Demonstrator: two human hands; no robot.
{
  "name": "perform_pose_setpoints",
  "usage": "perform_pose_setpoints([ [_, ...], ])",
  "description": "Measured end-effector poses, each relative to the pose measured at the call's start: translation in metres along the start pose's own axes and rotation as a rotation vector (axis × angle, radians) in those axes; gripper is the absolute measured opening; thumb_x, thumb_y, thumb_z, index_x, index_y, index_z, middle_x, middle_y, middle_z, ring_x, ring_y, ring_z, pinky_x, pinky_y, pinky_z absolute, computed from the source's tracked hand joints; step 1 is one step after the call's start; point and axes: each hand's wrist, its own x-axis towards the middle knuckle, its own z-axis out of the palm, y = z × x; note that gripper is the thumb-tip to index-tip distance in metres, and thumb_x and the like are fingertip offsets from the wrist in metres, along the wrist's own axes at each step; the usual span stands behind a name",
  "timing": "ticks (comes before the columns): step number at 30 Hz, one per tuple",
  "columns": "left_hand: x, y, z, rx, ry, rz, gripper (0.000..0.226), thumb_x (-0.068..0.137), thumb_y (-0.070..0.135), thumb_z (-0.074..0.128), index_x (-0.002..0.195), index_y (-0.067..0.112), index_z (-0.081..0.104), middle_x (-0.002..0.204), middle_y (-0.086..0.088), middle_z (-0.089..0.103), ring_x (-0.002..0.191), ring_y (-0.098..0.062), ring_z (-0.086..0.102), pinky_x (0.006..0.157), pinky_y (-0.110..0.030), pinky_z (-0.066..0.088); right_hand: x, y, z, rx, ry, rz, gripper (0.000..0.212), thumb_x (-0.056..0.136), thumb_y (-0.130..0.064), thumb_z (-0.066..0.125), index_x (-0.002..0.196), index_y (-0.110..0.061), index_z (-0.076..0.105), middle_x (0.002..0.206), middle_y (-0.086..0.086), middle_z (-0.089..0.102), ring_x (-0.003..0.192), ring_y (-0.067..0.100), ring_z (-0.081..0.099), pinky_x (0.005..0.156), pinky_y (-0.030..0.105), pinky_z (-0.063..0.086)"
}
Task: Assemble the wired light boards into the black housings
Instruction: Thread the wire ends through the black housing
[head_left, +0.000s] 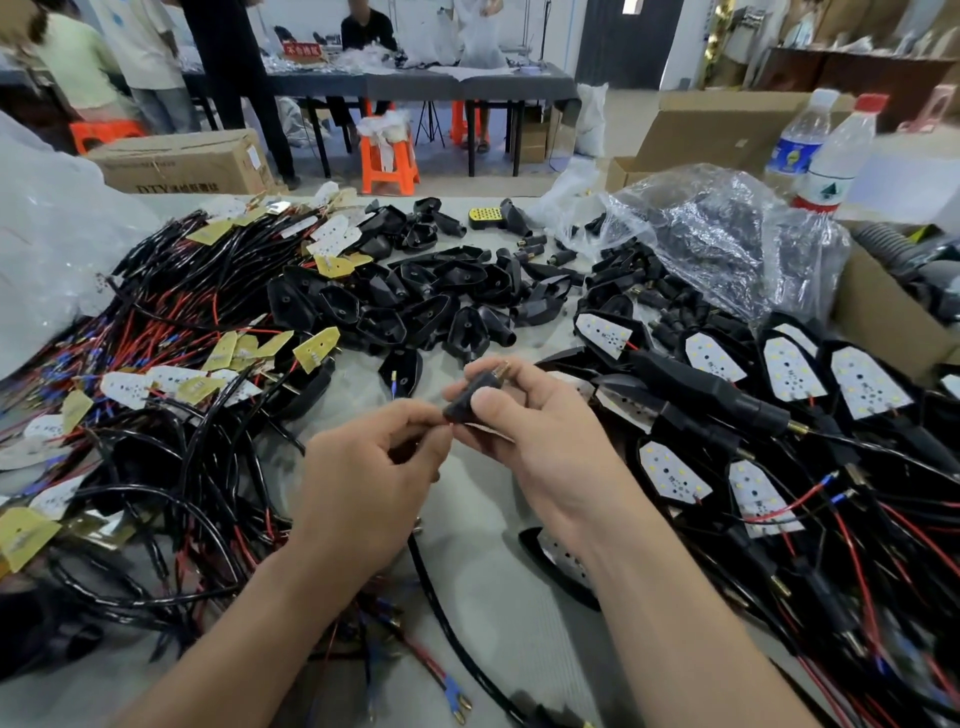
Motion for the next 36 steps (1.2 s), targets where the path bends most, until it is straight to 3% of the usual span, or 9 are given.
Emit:
perform_pose_setpoints([
  [4,0.008,0.000,-0.007,0.100,0.027,-0.006,0.050,0.076,0.067,0.069,0.123,0.050,0.062,0.123,0.039,0.061,0.118,0.014,0.055,0.101,-0.021,0.043,0.001,-0.002,0.000,0.135,0.061,-0.035,0.019,0.099,0.008,0.050,0.106,-0.005,0.062,0.093,0.014,0.071,0.084,0.023,0.070,0.082,0.037,0.062],
  [8,0.013,-0.001,-0.010,0.087,-0.135,-0.036,0.014,0.075,0.048,0.081,0.087,0.048,0.076,0.153,0.029,0.040,0.147,0.007,0.027,0.117,-0.024,0.021,0.002,-0.004,-0.002,0.255,0.080,-0.018,0.018,0.102,0.006,0.046,0.108,-0.004,0.058,0.091,0.015,0.068,0.085,0.033,0.070,0.076,0.042,0.064],
  [13,0.015,-0.006,-0.006,0.064,-0.161,-0.062,0.025,0.083,0.028,0.084,0.066,0.045,0.077,0.141,0.033,0.052,0.141,0.015,0.030,0.098,0.008,0.015,0.001,-0.003,-0.001,0.101,0.073,-0.053,0.017,0.099,0.006,0.051,0.103,-0.006,0.062,0.090,0.021,0.069,0.084,0.028,0.069,0.082,0.040,0.061],
  [18,0.011,-0.005,-0.002,0.131,-0.129,0.058,0.017,0.077,0.026,0.087,0.070,0.038,0.077,0.134,0.029,0.056,0.138,0.012,0.033,0.107,0.001,0.016,-0.003,0.005,0.004,-0.345,0.023,-0.064,0.018,0.079,-0.009,0.064,0.093,-0.018,0.072,0.073,0.018,0.044,0.079,0.024,0.047,0.088,0.063,0.051],
  [24,0.011,-0.002,-0.004,0.117,-0.133,-0.013,0.022,0.070,0.033,0.091,0.058,0.039,0.074,0.125,0.036,0.059,0.128,0.020,0.040,0.104,-0.001,0.022,-0.001,0.002,0.000,-0.243,0.111,-0.075,0.024,0.099,-0.010,0.053,0.083,-0.010,0.071,0.077,0.007,0.071,0.069,0.016,0.065,0.061,0.026,0.053],
  [27,0.013,0.001,-0.007,-0.127,-0.068,-0.176,0.019,0.071,0.038,0.092,0.085,0.044,0.080,0.120,0.030,0.069,0.115,0.010,0.062,0.099,-0.017,0.045,-0.002,0.002,-0.001,-0.148,0.117,-0.024,0.026,0.098,-0.003,0.051,0.085,-0.008,0.074,0.081,0.012,0.073,0.068,0.022,0.069,0.057,0.027,0.056],
  [30,0.019,0.002,-0.006,-0.444,-0.054,-0.422,0.044,0.078,0.037,0.082,0.121,0.026,0.074,0.103,0.005,0.079,0.086,-0.013,0.077,0.069,-0.027,0.062,-0.003,0.002,0.000,-0.077,0.109,0.019,0.027,0.096,0.002,0.048,0.098,-0.005,0.074,0.085,0.018,0.074,0.071,0.031,0.074,0.055,0.031,0.058],
  [33,0.023,-0.001,-0.003,-0.550,-0.164,-0.576,0.022,0.090,0.013,0.073,0.112,0.008,0.076,0.089,-0.015,0.079,0.071,-0.023,0.073,0.062,-0.027,0.060,-0.003,0.002,0.002,-0.060,0.053,0.028,0.028,0.099,0.001,0.045,0.107,-0.006,0.071,0.086,0.018,0.076,0.070,0.029,0.074,0.054,0.030,0.057],
  [36,0.022,-0.004,-0.005,-0.561,-0.044,-0.560,0.018,0.092,0.001,0.069,0.098,0.013,0.080,0.078,-0.014,0.076,0.063,-0.018,0.067,0.061,-0.024,0.058,-0.003,0.004,0.005,-0.047,0.078,-0.005,0.029,0.106,-0.008,0.044,0.101,-0.008,0.073,0.086,0.015,0.076,0.068,0.023,0.073,0.056,0.031,0.059],
])
